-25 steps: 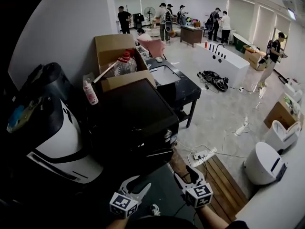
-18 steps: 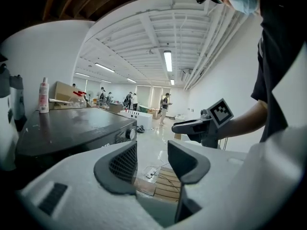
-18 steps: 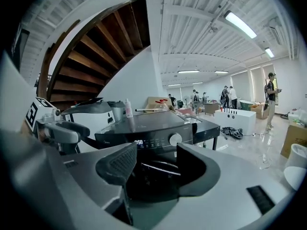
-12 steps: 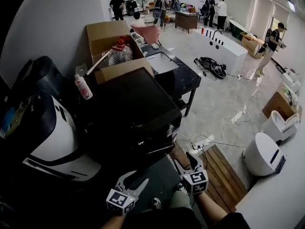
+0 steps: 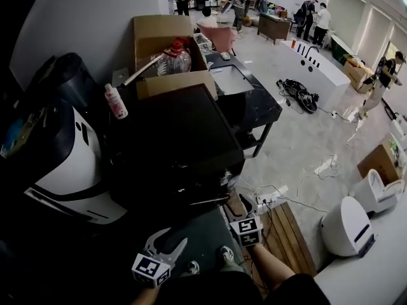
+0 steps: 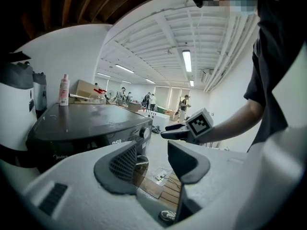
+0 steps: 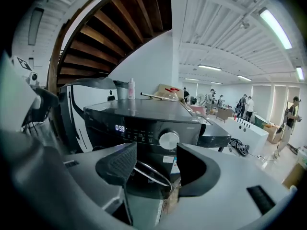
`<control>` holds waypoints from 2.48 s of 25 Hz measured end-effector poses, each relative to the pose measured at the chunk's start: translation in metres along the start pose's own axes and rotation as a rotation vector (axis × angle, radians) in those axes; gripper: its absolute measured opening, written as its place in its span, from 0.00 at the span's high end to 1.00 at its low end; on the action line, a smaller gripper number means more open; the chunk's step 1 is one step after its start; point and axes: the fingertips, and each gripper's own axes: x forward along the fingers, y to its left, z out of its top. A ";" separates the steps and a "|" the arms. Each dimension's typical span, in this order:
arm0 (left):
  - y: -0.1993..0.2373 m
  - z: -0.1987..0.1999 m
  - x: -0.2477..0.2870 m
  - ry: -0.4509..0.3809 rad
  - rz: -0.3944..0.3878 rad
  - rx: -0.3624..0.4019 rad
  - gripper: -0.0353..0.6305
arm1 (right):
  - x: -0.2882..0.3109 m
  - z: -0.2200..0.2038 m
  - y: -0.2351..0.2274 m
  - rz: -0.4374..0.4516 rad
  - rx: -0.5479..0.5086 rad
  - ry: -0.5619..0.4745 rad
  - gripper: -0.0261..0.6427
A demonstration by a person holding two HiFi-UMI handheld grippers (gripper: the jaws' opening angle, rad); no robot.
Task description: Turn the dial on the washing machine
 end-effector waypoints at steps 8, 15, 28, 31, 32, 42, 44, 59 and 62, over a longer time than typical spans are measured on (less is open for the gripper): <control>-0.011 -0.001 0.019 -0.022 0.125 -0.064 0.66 | 0.050 0.008 -0.021 0.079 -0.128 0.017 0.57; -0.014 -0.006 0.025 -0.032 0.215 -0.108 0.66 | 0.085 0.013 -0.030 0.081 -0.212 0.009 0.53; -0.013 -0.024 0.034 -0.008 0.286 -0.154 0.66 | 0.122 -0.005 -0.035 0.073 -0.197 0.039 0.55; -0.013 -0.026 0.038 -0.006 0.289 -0.166 0.66 | 0.127 -0.005 -0.036 0.079 -0.190 0.025 0.54; -0.014 -0.026 0.039 -0.004 0.287 -0.163 0.66 | 0.129 -0.004 -0.036 0.081 -0.187 0.023 0.53; -0.015 -0.028 0.050 0.001 0.278 -0.161 0.66 | 0.129 -0.005 -0.041 0.065 -0.073 0.015 0.57; -0.015 -0.028 0.050 0.002 0.282 -0.170 0.66 | 0.130 -0.006 -0.042 0.078 -0.013 0.012 0.56; -0.024 -0.033 0.056 0.003 0.278 -0.180 0.66 | 0.134 -0.009 -0.050 0.226 0.392 -0.002 0.55; -0.025 -0.034 0.057 0.009 0.276 -0.177 0.66 | 0.135 -0.011 -0.050 0.261 0.458 0.003 0.55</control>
